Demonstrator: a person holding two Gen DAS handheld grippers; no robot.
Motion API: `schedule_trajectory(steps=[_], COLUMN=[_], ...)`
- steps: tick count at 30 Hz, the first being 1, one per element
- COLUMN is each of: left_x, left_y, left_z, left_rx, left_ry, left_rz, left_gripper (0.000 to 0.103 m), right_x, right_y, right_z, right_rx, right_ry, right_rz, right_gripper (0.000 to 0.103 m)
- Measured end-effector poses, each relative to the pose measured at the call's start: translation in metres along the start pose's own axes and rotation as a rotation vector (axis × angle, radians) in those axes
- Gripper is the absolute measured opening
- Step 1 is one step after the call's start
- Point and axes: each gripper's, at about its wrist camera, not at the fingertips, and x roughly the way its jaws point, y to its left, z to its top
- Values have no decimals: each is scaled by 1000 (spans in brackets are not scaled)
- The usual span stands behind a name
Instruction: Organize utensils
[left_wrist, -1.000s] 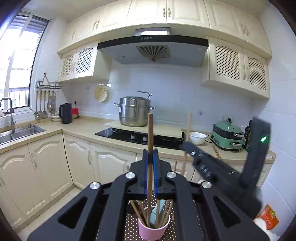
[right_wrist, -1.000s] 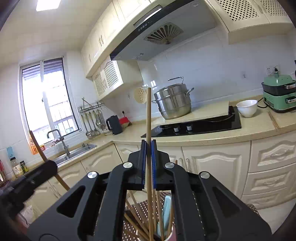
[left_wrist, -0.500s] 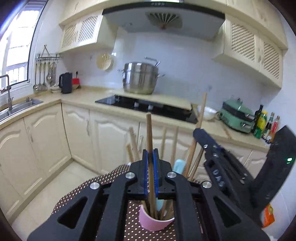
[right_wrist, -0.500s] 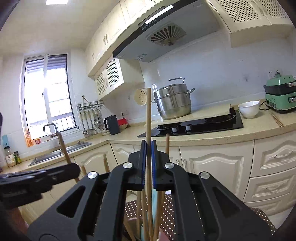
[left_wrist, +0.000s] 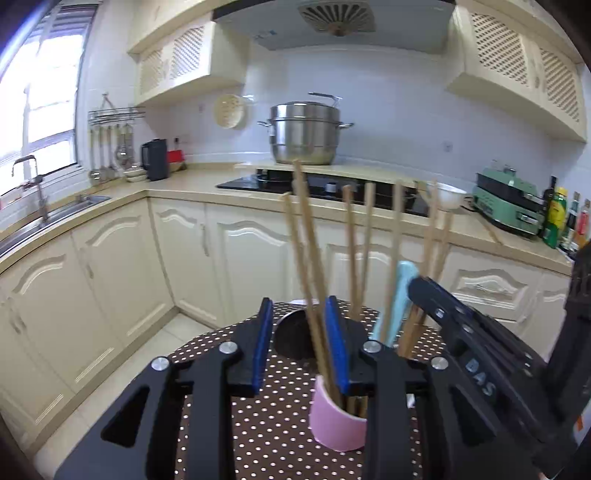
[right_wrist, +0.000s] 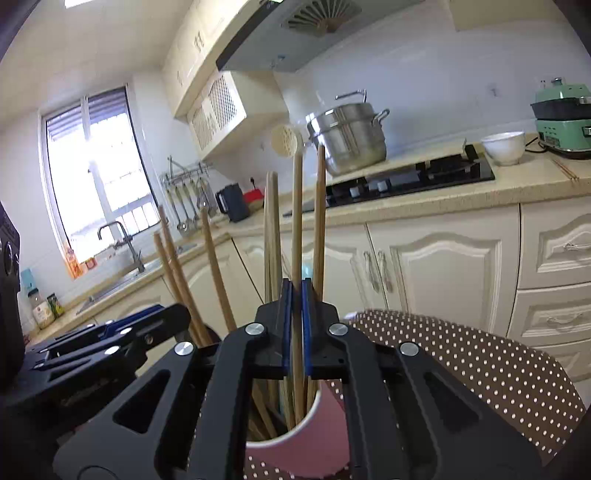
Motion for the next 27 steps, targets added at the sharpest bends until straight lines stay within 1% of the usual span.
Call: schedule_trajectory(steps=[1, 4, 6, 8, 10, 11, 13, 14, 15, 16, 17, 18, 22, 25, 27], left_x=[0, 0, -1, -5, -8, -9, -14, -18, -21, -24, -27, -29, -43, -57, -66], left_y=[1, 3, 3, 3, 2, 2, 1, 2, 1, 1, 1, 1, -1, 3, 5], left_z=[-2, -5, -7, -12, -16, -17, -24, -27, -29, -33, -37, -40, -57, -74, -86], left_rx=[-7, -17, -17, -15, -7, -2, 1, 1, 3, 3, 3, 5, 17, 13, 11], left_ry=[-8, -10, -16, -21, -20, -19, -20, -21, -19, -16, -16, -15, -22, -41, -38], left_rz=[12, 13, 12, 12, 9, 10, 13, 11, 10, 8, 7, 7, 23, 35, 28], left_gripper=[29, 31, 33, 38, 41, 41, 41, 42, 42, 43, 44, 44, 44, 46, 46], right_x=[1, -1, -4, -7, -12, -15, -23, -28, -32, -39, -44, -50, -69, -85, -99], right_y=[0, 2, 4, 6, 5, 5, 5, 5, 6, 7, 7, 8, 12, 13, 13], right_z=[-2, -10, -15, -18, -21, -22, -24, -25, -26, -27, -28, -29, -34, -38, -43], right_rx=[1, 2, -9, -9, 2, 9, 16, 16, 15, 16, 19, 19, 7, 0, 12], right_ry=[13, 48, 62, 77, 97, 104, 103, 99, 97, 84, 71, 55, 39, 18, -3], right_rz=[0, -2, -5, -6, -3, -6, -42, -53, -60, -84, -95, -101, -131, -188, -212], right_gripper=[6, 6, 6, 7, 7, 9, 14, 23, 39, 50, 58, 58, 58, 59, 62])
